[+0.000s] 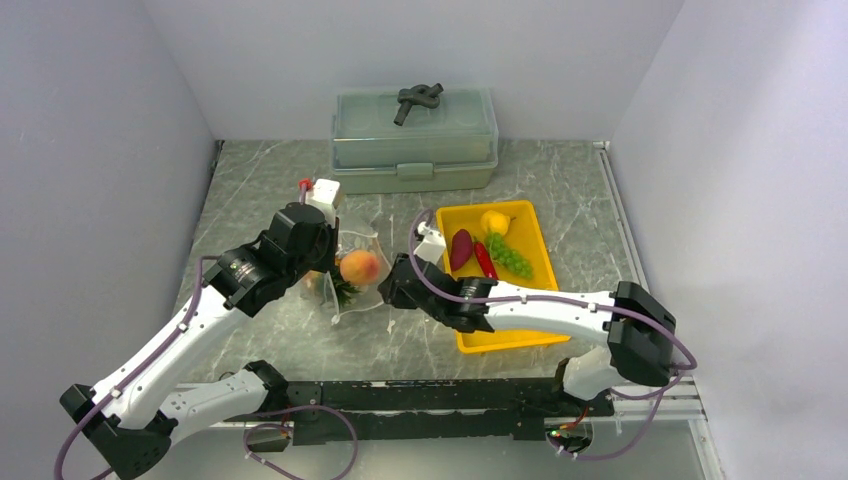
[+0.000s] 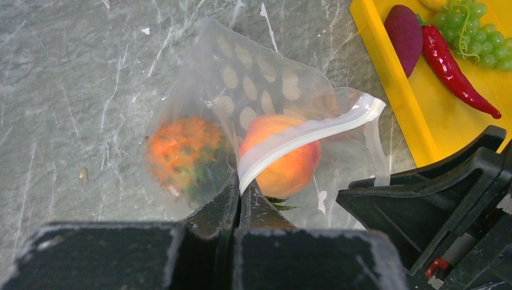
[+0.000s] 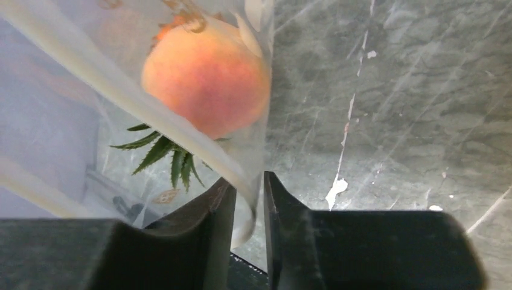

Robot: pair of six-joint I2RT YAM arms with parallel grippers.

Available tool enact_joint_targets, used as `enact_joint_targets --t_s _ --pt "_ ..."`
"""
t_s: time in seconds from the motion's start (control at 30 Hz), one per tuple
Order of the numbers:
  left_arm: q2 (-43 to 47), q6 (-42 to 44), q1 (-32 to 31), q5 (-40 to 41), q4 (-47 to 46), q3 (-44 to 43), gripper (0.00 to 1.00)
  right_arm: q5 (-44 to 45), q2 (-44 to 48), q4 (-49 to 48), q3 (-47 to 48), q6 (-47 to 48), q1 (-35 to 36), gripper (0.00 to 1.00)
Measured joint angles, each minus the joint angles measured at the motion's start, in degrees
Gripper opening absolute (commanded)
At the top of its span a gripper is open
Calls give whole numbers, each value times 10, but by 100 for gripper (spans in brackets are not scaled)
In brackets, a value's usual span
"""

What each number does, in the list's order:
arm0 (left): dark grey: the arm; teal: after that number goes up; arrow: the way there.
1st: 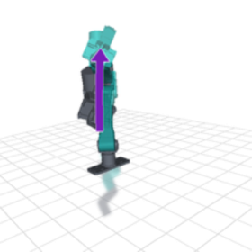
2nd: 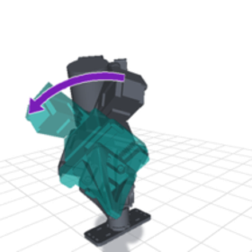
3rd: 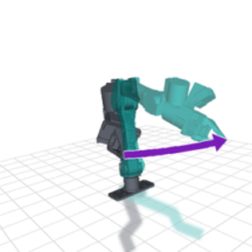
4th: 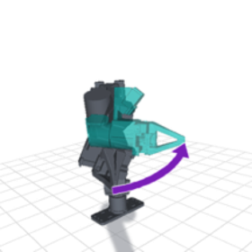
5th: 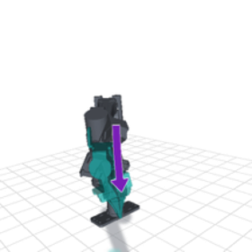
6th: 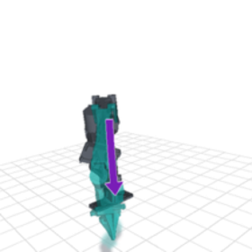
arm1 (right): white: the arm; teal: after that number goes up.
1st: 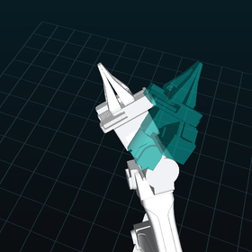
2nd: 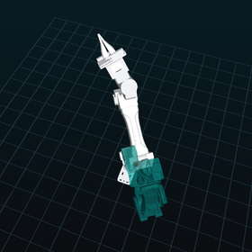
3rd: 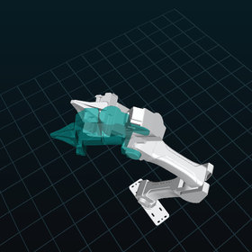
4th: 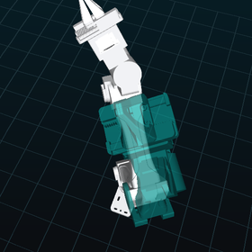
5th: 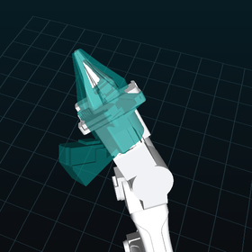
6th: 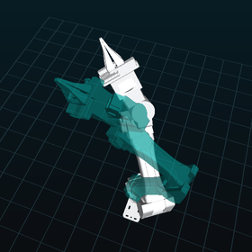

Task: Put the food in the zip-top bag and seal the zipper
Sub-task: Adjust the zipper food storage bag at the center of the board.

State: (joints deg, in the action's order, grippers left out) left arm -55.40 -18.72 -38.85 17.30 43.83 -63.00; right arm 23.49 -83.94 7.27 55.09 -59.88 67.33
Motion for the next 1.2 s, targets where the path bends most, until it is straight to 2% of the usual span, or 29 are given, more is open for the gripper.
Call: enact_joint_targets --t_s 0.03,0.07,0.47,0.77,1.03,1.2 --pt "0 0 0 0 0 0 0 0 -1 0 4 0 0 3" --pt "0 0 0 -1 0 0 0 1 -1 0 9 0 0 0" --pt "3 0 0 -5 -1 0 0 12 18 -3 55 40 0 0" --pt "42 6 0 -10 -6 1 0 10 70 9 87 78 0 0" --pt "14 14 0 -41 41 -120 0 15 101 33 97 89 0 0" --pt "7 15 0 -58 45 -136 0 16 110 35 77 87 0 0"
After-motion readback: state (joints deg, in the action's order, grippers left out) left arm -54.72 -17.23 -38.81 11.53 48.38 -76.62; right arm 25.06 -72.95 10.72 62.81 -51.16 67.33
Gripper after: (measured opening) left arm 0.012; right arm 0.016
